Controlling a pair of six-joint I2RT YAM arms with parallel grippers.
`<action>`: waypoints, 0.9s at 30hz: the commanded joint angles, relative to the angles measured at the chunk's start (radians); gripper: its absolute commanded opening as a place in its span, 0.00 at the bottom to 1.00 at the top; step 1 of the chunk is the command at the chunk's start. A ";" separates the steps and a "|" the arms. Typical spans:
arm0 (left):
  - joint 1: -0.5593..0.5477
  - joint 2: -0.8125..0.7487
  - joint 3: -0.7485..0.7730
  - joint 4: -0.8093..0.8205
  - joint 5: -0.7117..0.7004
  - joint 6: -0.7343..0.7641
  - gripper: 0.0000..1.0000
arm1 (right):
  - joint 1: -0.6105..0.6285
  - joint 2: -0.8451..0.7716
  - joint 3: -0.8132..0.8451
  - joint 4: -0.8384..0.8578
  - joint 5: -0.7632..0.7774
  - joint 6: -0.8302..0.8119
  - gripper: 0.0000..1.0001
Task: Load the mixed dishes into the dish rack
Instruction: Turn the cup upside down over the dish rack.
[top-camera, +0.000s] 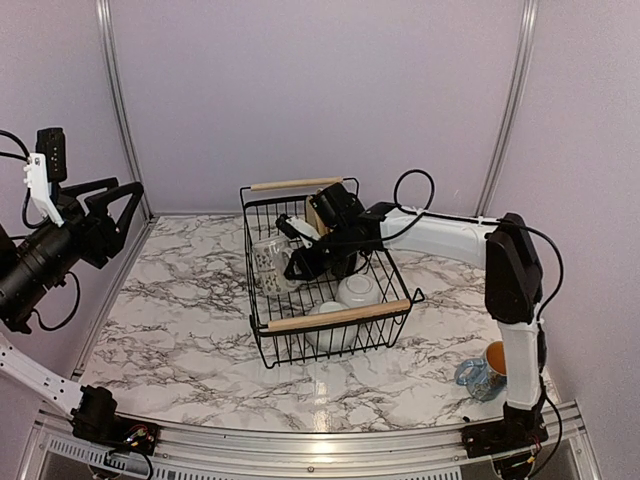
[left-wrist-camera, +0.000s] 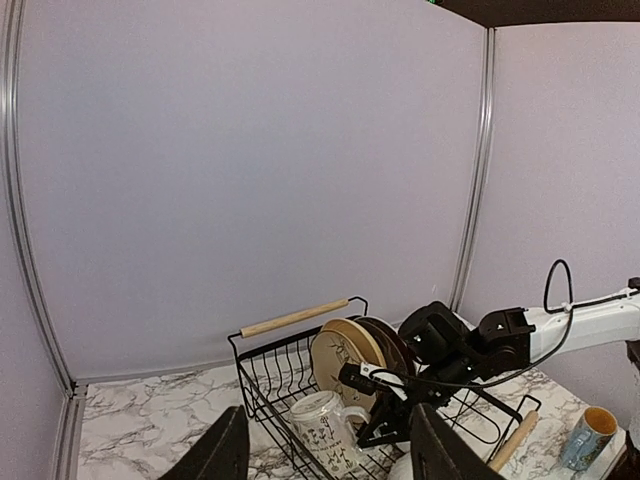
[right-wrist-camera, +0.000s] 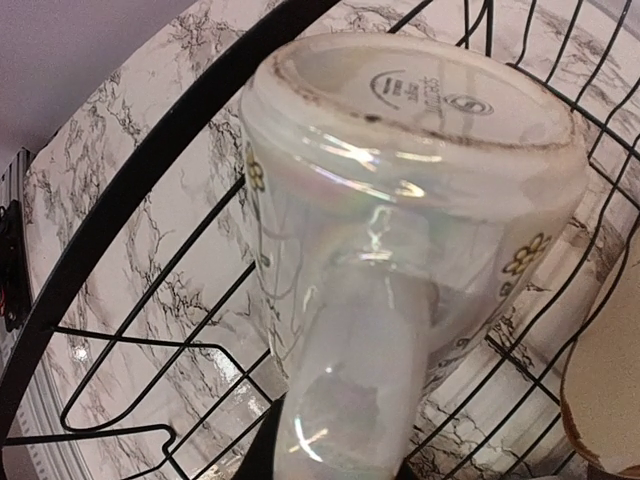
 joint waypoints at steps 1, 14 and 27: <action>0.004 -0.028 -0.006 -0.008 0.009 -0.026 0.57 | 0.031 0.028 0.139 0.109 0.072 0.014 0.00; 0.004 -0.035 -0.002 -0.037 0.020 -0.053 0.57 | 0.027 0.001 0.052 0.331 0.195 0.033 0.00; 0.004 -0.021 0.014 -0.069 0.049 -0.086 0.58 | 0.007 0.131 0.124 0.352 0.258 0.048 0.00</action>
